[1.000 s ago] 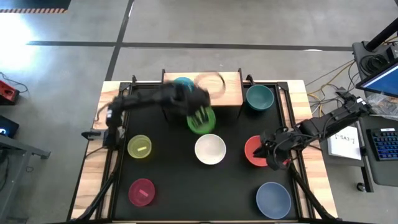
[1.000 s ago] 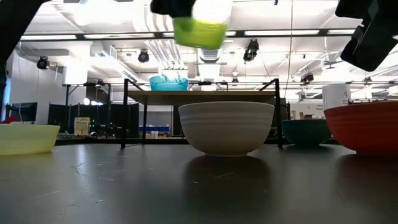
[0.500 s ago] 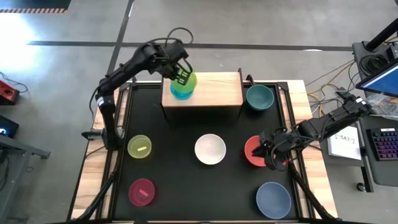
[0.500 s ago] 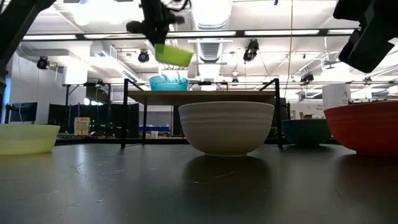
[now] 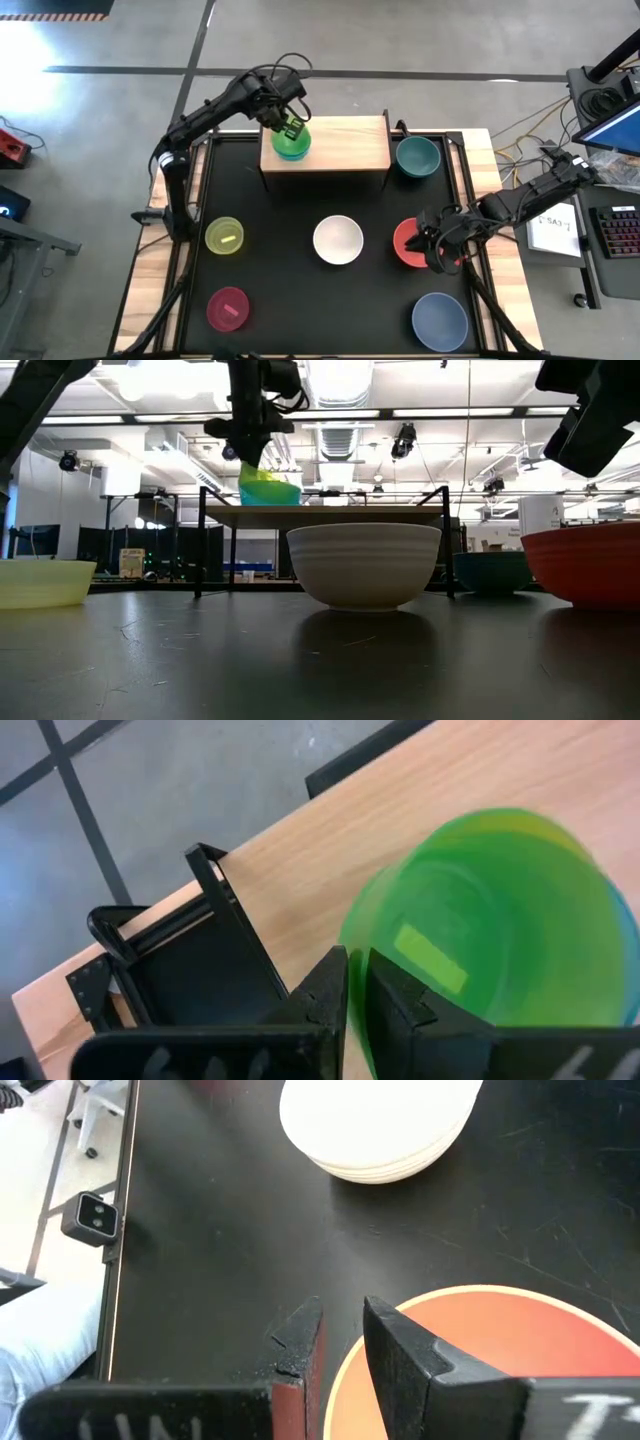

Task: Place and stack bowls onto a shelf
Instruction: Stack the small green bowl on top of the small blue bowl on the shelf

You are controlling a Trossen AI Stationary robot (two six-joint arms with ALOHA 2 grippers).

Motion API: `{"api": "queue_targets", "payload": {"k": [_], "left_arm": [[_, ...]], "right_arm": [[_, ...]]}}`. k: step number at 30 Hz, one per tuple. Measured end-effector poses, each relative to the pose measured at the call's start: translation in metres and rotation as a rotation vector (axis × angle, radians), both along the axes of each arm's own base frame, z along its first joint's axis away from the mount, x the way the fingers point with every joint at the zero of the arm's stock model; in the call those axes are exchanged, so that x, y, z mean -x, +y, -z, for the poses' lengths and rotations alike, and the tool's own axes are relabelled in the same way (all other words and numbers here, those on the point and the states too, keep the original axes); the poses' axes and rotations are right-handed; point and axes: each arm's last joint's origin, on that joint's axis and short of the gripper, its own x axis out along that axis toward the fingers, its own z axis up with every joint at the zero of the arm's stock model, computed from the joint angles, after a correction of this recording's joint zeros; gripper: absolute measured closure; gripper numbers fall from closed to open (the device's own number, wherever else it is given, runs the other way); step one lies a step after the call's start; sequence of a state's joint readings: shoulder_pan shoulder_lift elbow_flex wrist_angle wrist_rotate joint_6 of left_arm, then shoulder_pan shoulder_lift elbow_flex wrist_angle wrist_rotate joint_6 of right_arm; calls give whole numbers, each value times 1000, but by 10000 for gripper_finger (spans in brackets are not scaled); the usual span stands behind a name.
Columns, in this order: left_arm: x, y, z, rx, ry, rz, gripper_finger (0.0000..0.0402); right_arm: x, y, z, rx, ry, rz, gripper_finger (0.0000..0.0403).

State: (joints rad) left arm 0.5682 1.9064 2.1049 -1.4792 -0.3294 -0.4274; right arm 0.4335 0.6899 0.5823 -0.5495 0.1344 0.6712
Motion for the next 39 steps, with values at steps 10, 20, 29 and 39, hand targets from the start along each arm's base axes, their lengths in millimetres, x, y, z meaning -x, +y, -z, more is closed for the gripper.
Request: {"api": "queue_targets", "payload": {"k": [10, 20, 29, 39], "left_arm": [[2, -1, -4, -7, 9, 25, 298], [12, -7, -35, -47, -58, 14, 269], [10, -7, -23, -19, -27, 0, 271], [3, -3, 0, 7, 3, -21, 288]], "right_arm": [[0, 0, 0, 2, 0, -3, 337], [0, 0, 0, 0, 1, -2, 337], [0, 0, 0, 1, 1, -2, 337], [0, 0, 0, 12, -2, -13, 337]]}}
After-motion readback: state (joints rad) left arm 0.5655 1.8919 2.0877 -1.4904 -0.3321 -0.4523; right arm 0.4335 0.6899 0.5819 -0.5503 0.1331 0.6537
